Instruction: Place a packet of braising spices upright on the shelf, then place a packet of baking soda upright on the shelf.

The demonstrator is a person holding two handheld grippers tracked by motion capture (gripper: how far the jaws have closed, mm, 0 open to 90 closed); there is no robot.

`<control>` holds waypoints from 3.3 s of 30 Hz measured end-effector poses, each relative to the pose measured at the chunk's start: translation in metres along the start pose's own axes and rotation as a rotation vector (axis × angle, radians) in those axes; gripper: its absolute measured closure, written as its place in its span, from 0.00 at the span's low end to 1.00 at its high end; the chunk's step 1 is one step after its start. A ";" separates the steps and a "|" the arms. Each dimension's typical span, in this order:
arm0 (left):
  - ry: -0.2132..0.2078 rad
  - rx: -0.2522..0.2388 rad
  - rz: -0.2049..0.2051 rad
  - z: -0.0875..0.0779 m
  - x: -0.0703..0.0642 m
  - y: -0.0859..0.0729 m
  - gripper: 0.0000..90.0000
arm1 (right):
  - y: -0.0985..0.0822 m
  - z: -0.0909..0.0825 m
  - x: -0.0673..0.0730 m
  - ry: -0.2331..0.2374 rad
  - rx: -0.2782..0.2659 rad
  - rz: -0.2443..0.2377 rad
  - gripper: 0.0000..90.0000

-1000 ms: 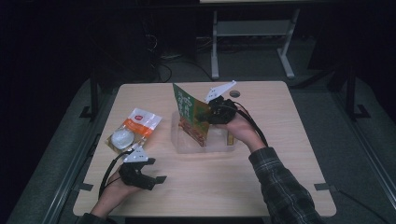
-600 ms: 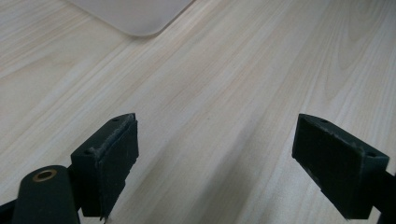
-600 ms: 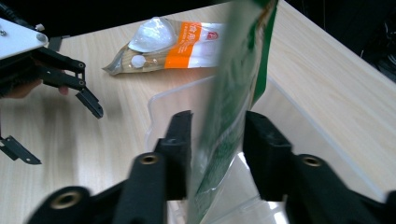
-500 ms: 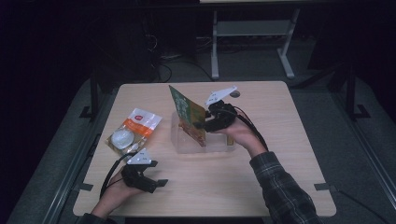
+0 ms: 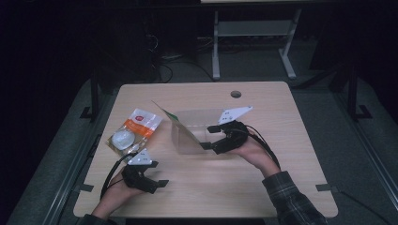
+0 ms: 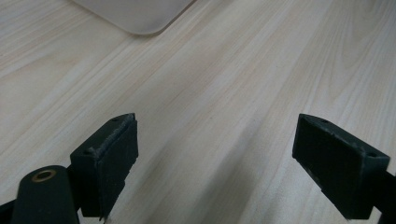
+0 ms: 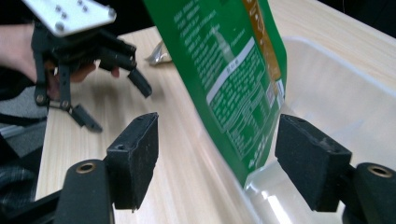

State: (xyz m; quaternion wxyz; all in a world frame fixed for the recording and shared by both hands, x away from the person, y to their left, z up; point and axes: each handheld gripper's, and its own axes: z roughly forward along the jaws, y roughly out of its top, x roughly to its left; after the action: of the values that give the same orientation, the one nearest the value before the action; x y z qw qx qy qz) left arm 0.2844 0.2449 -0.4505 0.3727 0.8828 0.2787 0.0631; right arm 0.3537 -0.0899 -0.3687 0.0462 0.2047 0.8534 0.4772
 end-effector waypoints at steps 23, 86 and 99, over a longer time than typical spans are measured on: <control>-0.002 0.002 0.014 0.000 -0.001 0.000 0.16 | -0.078 -0.031 0.023 -0.099 0.081 0.039 0.31; 0.375 -0.051 -0.318 -0.045 0.192 0.008 0.24 | -0.137 -0.036 0.041 -0.194 0.165 0.127 0.18; 0.247 -0.009 -0.365 -0.030 0.204 -0.009 0.48 | -0.138 -0.038 0.039 -0.213 0.163 0.138 0.18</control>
State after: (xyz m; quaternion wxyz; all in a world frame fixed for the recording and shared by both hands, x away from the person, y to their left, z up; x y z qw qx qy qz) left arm 0.4416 0.3793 -0.4550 0.3449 0.8015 0.4774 0.1035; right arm 0.2654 -0.1682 -0.4580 0.0869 0.3154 0.8634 0.3841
